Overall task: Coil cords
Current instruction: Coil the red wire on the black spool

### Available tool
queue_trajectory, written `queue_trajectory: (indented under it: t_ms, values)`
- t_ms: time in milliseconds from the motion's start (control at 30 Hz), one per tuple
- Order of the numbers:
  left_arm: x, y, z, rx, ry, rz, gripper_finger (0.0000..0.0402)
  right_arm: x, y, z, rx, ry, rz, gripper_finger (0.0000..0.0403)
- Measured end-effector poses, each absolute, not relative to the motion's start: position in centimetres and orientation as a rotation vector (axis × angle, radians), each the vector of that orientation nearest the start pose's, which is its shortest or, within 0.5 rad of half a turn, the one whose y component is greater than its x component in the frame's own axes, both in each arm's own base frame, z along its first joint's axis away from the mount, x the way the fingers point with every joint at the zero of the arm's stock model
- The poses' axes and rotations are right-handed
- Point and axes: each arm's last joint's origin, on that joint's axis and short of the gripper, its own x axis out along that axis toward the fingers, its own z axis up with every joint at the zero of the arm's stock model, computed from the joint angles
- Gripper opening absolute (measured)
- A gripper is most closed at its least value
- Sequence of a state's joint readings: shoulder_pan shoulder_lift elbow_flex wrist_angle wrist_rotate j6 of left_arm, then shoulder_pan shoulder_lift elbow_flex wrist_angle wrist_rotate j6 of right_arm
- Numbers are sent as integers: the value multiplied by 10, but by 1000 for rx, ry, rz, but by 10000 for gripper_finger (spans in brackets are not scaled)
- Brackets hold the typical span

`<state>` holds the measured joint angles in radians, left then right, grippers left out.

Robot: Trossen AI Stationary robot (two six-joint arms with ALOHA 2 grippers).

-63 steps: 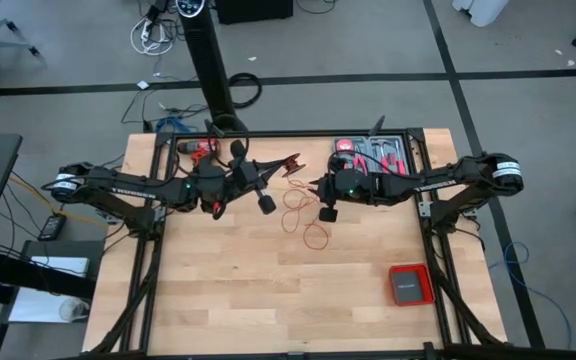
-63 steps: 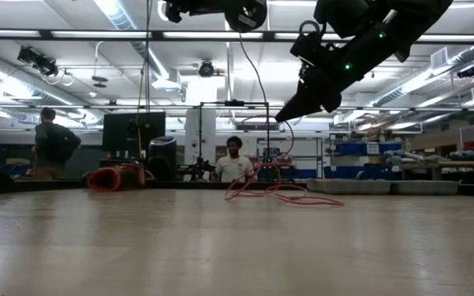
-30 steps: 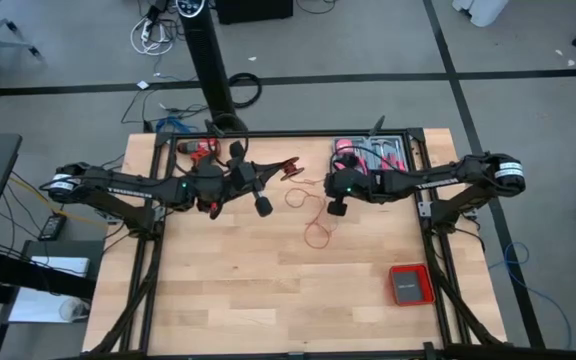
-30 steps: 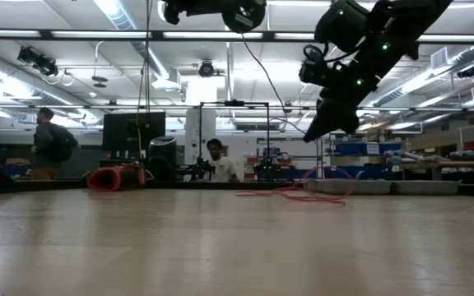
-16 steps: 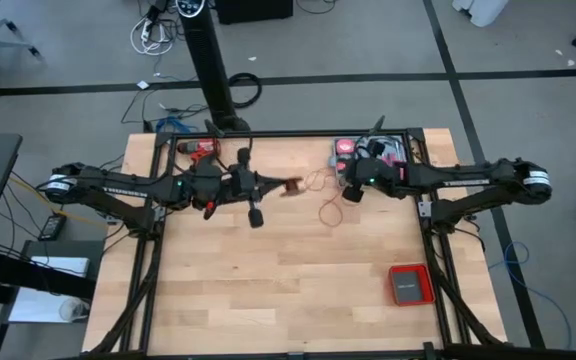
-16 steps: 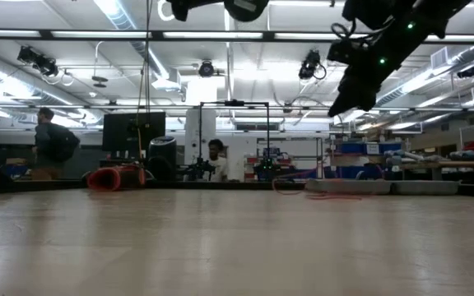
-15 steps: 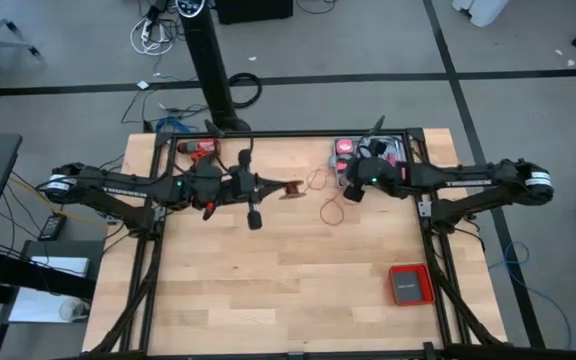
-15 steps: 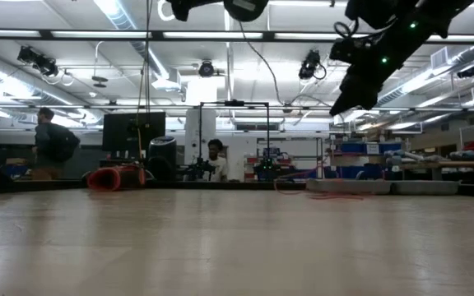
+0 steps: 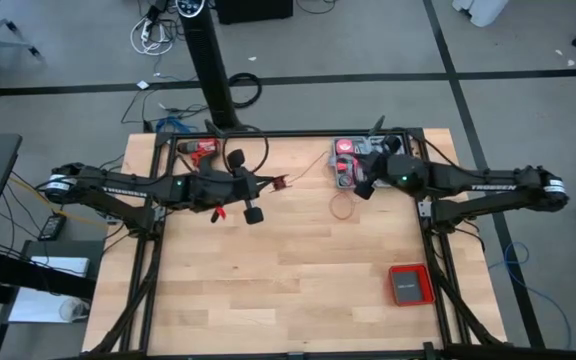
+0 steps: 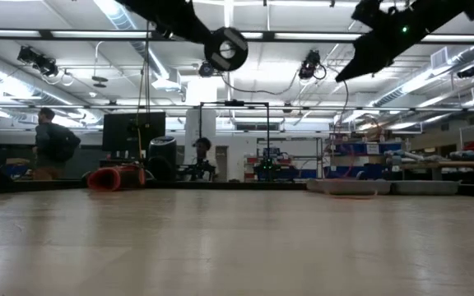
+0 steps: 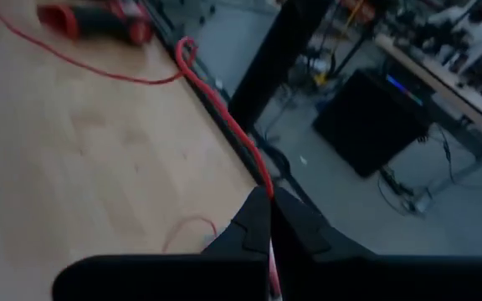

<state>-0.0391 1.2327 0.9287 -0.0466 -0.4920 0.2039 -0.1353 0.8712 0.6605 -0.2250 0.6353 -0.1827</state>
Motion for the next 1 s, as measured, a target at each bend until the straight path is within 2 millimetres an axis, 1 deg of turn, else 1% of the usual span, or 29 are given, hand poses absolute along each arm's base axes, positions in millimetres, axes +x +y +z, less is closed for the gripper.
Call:
queue_trajectory:
  t_ms: [300,567,667,767,900,1000]
  values:
    - [266,6,295,348,511,492,1,170,-26,294,-294,349,-651,0]
    - [261,15,287,372,611,545,1,172,-5,316,-366,170,-545,0]
    - [260,18,285,372,636,556,1,172,3,326,-355,108,-511,0]
    - [259,20,285,371,643,562,1,172,10,331,-340,43,-451,0]
    - [259,23,285,371,647,572,1,179,20,336,-305,-54,-354,0]
    - [259,24,285,369,644,575,1,190,27,335,-300,-89,-323,0]
